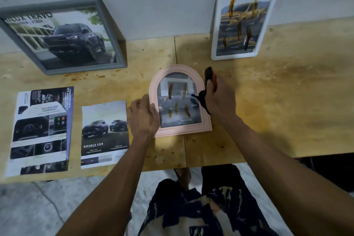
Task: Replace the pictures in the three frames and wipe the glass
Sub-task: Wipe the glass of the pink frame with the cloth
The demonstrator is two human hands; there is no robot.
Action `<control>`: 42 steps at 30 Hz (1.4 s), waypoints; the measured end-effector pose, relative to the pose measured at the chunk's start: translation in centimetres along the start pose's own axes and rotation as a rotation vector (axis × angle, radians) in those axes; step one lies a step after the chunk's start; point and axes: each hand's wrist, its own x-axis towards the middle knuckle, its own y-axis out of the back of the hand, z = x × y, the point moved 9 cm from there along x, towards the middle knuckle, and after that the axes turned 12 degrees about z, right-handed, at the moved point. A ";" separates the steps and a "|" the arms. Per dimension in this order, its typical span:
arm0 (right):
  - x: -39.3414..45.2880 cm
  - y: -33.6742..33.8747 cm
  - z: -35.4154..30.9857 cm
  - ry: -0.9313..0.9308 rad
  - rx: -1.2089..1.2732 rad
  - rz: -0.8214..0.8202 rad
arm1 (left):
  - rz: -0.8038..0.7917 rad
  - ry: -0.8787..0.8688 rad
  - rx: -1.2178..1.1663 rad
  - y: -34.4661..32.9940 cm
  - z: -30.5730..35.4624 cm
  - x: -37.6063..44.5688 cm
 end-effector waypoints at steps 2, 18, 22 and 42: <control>0.5 -1.3 -1.1 0.054 0.019 -0.012 | 0.056 -0.069 0.041 0.5 0.6 0.2; -2.0 -10.5 -1.0 0.614 -0.591 -0.197 | 0.055 -0.172 0.241 -2.5 -0.3 0.8; -1.7 -11.3 -1.4 0.555 -0.528 -0.180 | 0.029 -0.145 0.227 -2.8 -0.7 0.9; -4.0 -14.4 -6.3 0.559 -0.132 -0.323 | 0.051 -0.099 0.215 -3.3 -1.1 0.8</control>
